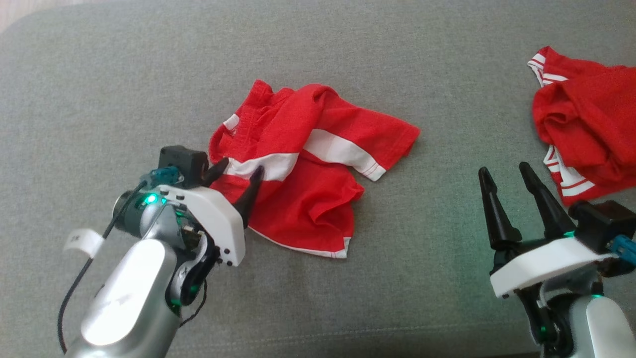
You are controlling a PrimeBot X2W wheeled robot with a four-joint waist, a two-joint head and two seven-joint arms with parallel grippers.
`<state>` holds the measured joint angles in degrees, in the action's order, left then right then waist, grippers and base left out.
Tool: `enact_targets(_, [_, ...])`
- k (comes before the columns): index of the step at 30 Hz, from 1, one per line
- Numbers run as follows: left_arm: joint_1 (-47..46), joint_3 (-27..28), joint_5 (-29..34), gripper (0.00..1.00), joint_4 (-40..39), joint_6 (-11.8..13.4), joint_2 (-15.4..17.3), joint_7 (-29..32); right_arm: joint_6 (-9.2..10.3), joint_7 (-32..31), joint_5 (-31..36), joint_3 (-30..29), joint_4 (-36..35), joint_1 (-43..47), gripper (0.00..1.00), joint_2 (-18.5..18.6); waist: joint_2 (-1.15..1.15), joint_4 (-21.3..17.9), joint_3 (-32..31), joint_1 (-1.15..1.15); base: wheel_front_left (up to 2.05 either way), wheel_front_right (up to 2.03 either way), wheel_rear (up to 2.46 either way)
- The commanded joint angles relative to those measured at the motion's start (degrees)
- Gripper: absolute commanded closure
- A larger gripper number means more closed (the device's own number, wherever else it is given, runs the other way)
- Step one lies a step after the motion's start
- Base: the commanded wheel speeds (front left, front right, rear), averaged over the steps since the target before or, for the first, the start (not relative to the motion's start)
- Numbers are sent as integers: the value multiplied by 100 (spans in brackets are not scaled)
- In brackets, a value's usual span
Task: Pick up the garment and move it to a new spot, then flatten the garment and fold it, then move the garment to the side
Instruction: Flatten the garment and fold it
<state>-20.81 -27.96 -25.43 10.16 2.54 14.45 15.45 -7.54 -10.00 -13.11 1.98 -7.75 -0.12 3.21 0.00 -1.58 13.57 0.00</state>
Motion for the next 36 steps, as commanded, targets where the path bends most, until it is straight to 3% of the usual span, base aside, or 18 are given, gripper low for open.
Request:
enact_targets(1, [-302,185,-31,0,-142,20,177,81,5,69,-49,132,-187,-229,0,31,0,0,16,0,0,0,0])
enact_targets(2, [-312,182,-36,0,-142,23,179,98,5,73,-51,135,-182,-239,0,29,0,0,22,0,0,0,0])
enact_targets(3, [-323,179,-35,24,-142,29,183,105,5,78,-53,139,-177,-250,0,27,0,1,29,0,0,0,0])
enact_targets(5, [-340,173,-31,85,-140,34,193,107,5,86,-54,150,-162,-266,0,24,0,-1,27,0,0,0,0])
enact_targets(6, [-349,178,-27,100,-149,41,198,88,5,89,-55,155,-154,-269,0,23,0,-1,24,0,0,0,0])
enact_targets(24, [-423,170,118,100,-431,161,263,-258,5,60,-70,316,88,-339,0,122,0,121,-39,0,0,0,0])
enact_targets(36, [-531,107,227,100,-715,246,204,-492,5,119,-210,1901,1548,-1281,0,508,0,387,213,0,0,0,0])
